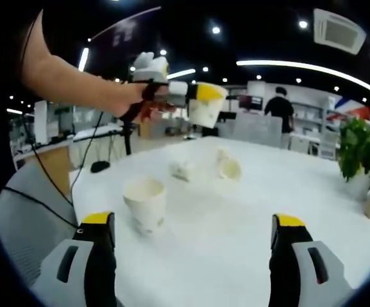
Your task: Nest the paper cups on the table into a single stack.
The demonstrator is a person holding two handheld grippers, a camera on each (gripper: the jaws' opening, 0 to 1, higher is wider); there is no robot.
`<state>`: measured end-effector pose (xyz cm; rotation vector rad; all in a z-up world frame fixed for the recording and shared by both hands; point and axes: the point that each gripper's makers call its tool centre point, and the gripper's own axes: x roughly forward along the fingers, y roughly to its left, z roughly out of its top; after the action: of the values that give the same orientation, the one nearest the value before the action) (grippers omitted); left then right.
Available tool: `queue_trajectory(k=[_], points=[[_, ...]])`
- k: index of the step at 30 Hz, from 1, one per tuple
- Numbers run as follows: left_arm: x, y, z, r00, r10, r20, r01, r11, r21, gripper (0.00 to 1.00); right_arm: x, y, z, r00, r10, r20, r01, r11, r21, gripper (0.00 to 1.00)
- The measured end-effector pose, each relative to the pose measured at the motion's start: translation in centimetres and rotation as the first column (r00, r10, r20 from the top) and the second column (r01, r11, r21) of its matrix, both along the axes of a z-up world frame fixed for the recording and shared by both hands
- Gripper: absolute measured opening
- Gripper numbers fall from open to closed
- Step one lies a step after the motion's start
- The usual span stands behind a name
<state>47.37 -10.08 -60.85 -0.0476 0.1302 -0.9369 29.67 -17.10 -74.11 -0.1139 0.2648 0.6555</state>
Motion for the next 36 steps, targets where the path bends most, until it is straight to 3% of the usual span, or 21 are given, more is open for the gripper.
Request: queue_trajectory(k=[12, 22, 36], points=[[-2.7, 0.6, -0.1, 1.0, -0.003, 0.023, 0.003, 1.0, -0.007, 0.36, -0.2, 0.2, 0.3, 1.0, 0.006, 0.013, -0.006, 1.0, 0.003, 1.0], [-4.1, 1.2, -1.1, 1.0, 0.006, 0.024, -0.006, 1.0, -0.005, 0.36, -0.2, 0.4, 0.3, 1.0, 0.015, 0.016, -0.015, 1.0, -0.009, 1.0], [-5.9, 2.3, -1.6, 0.999, 0.032, 0.005, -0.032, 0.998, -0.058, 0.36, -0.1, 0.3, 0.3, 1.0, 0.01, 0.019, -0.01, 1.0, -0.019, 1.0]])
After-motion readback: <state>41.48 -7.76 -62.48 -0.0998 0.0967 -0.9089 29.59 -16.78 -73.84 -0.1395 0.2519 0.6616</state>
